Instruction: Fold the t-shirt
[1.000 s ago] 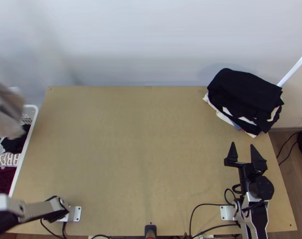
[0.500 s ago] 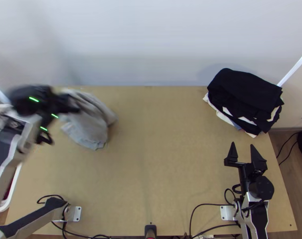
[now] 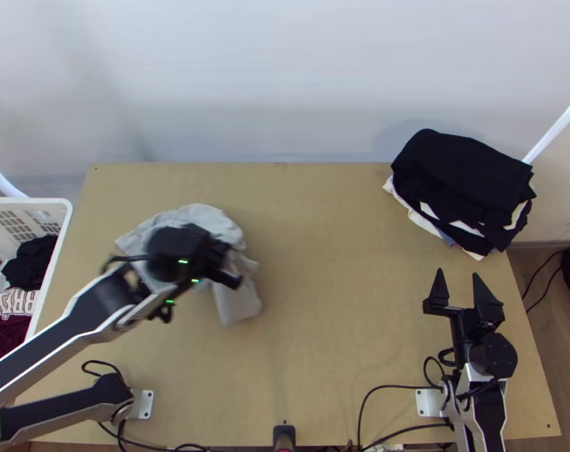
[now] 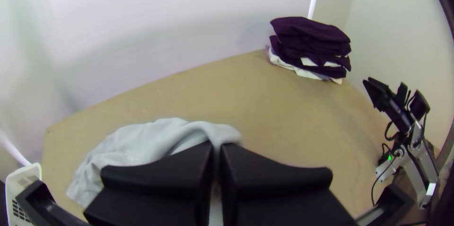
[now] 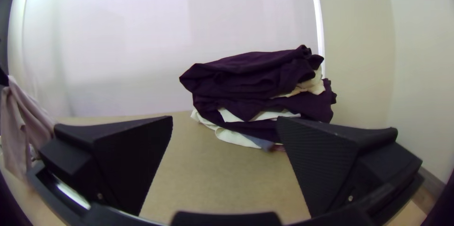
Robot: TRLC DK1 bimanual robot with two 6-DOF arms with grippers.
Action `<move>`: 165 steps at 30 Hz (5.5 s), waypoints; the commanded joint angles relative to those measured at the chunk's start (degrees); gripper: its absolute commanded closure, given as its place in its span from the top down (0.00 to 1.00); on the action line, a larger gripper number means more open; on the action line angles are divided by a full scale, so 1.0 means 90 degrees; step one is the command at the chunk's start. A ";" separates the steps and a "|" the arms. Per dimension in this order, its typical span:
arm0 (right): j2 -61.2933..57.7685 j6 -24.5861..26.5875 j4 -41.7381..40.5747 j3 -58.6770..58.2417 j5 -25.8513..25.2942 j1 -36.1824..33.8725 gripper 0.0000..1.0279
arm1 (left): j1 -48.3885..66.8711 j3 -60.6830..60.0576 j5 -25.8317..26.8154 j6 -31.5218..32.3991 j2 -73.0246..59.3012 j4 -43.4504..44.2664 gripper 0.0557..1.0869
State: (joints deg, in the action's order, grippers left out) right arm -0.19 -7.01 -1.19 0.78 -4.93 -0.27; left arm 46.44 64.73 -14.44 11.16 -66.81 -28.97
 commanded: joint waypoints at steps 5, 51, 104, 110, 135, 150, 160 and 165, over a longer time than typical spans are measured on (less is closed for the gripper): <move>0.0030 0.0085 0.0113 -0.0047 -0.0019 -0.0028 0.96 | 0.0749 0.0298 -0.0046 0.0293 -0.1405 0.0944 0.03; 0.0030 0.0085 0.0113 -0.0047 -0.0019 -0.0028 0.96 | -0.3070 0.0728 0.0823 -0.0244 -0.1776 -0.2894 0.90; 0.0030 0.0085 0.0113 -0.0047 -0.0019 -0.0028 0.96 | -0.0618 0.7154 0.0383 -0.1474 -0.6395 -0.1976 0.96; 0.0030 0.0085 0.0113 -0.0047 -0.0019 -0.0028 0.96 | -0.1370 0.6714 0.0383 -0.1904 -0.5604 -0.3158 0.96; 0.0030 0.0085 0.0113 -0.0047 -0.0019 -0.0028 0.96 | -0.2025 0.4595 0.1594 -0.2216 -0.5253 -0.2797 0.32; 0.0030 0.0085 0.0113 -0.0047 -0.0019 -0.0028 0.96 | -0.1732 0.4468 0.0735 -0.2353 -0.5351 -0.3177 0.63; 0.0030 0.0085 0.0103 -0.0047 -0.0019 -0.0028 0.96 | -0.1732 0.4370 0.0647 -0.2304 -0.5858 -0.3070 0.59; 0.0030 0.0085 0.0113 -0.0047 -0.0019 -0.0028 0.96 | -0.1800 0.4263 0.0940 -0.2304 -0.5888 -0.2425 0.06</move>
State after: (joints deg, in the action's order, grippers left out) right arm -0.19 -7.01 -1.19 0.78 -4.95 -0.27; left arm 30.52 104.09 -7.33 -9.69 -119.04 -52.38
